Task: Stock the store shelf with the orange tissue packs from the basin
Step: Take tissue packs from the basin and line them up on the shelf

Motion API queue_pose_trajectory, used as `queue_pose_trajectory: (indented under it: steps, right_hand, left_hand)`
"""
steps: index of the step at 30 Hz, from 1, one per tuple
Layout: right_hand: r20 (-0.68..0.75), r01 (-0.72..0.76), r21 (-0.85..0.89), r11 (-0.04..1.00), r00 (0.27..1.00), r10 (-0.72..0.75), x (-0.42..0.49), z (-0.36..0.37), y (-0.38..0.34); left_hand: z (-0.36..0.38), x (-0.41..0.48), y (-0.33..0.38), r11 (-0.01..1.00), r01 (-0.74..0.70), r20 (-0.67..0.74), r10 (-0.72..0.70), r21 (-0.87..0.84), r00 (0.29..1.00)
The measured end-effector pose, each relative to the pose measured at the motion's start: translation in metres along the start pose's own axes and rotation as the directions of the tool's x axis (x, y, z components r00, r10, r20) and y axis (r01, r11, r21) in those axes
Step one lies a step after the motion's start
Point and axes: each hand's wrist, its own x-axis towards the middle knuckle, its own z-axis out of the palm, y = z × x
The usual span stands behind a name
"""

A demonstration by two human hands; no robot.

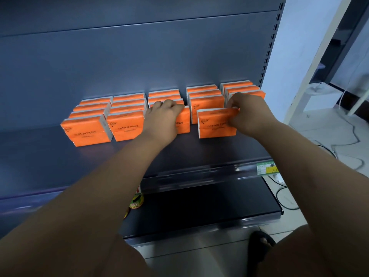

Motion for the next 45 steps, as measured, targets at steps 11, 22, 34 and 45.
queue_pose_trajectory:
  steps: [11, 22, 34, 45]
  right_hand:
    - [-0.036, 0.053, -0.028, 0.998, 0.998, -0.054, 0.014, 0.02, 0.0]
    - [-0.052, 0.101, -0.223, 0.97, 0.992, -0.116, 0.028, 0.031, -0.008]
    - [-0.056, 0.077, -0.33, 0.941, 0.993, -0.101, 0.03, 0.041, -0.014]
    - [-0.015, 0.103, -0.362, 0.927, 0.993, -0.116, 0.033, 0.05, -0.019]
  left_hand:
    - [0.005, 0.005, -0.002, 0.993, -0.001, -0.031, 0.005, 0.121, 1.0]
    - [0.002, 0.005, -0.005, 0.994, 0.008, -0.017, -0.006, 0.11, 1.0]
    - [0.008, 0.007, -0.016, 0.998, 0.065, -0.014, -0.065, 0.006, 0.998]
    - [0.004, 0.01, -0.015, 0.997, 0.067, -0.003, -0.067, -0.024, 0.998]
